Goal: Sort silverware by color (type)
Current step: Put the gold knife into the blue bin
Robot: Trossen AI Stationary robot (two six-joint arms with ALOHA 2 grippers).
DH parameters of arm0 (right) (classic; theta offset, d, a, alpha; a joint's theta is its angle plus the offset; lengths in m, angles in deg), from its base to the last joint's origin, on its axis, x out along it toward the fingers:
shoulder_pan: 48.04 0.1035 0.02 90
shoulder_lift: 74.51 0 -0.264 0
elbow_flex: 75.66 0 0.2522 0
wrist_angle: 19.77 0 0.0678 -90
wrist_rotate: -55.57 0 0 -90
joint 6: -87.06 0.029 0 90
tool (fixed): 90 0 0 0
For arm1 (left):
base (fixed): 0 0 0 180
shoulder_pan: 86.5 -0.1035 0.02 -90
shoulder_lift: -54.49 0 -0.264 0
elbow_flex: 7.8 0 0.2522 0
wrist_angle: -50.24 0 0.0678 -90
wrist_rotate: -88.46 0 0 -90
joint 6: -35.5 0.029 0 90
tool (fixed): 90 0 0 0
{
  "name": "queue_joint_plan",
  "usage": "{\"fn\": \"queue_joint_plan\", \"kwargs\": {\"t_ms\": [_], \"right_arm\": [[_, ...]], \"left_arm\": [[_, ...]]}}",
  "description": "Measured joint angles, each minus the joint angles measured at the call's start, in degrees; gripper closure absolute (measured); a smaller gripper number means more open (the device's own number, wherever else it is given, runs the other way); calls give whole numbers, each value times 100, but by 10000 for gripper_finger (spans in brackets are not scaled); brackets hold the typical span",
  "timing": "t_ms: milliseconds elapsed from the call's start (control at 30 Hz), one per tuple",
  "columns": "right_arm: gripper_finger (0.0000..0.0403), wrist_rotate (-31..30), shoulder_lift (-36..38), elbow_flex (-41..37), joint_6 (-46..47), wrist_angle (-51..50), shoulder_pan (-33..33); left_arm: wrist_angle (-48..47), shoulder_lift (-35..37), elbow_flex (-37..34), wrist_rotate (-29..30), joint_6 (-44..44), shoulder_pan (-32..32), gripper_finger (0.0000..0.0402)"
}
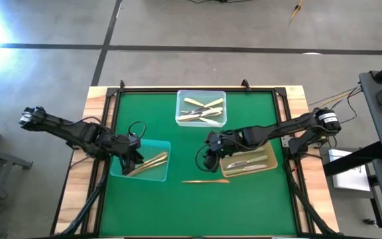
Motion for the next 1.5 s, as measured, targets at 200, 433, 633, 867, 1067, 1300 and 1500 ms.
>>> {"fn": "queue_joint_plan", "kwargs": {"t_ms": [200, 433, 633, 867, 1067, 1300, 1500], "right_arm": [[260, 1095, -526, -10, -2, -110, 6], [207, 1429, -864, 233, -71, -308, 5], [203, 1763, -1124, 551, -1102, -345, 161], [215, 1696, -1581, 1078, -2944, -464, 424], [222, 1491, -2198, 1562, -3071, -837, 434], [231, 1365, -2571, 1912, -3117, -1391, 519], [232, 1370, -2599, 1906, -2979, -1257, 756]], "left_arm": [[211, 9, 377, -178, 22, 7, 317], [362, -41, 732, -176, 72, 9, 317], [452, -140, 912, -176, 409, 15, 317], [500, -228, 906, -173, 471, 14, 317], [537, -298, 892, -167, 259, 15, 317], [583, -348, 890, -165, -111, 15, 317], [843, -403, 888, -162, -267, 15, 317]]}}
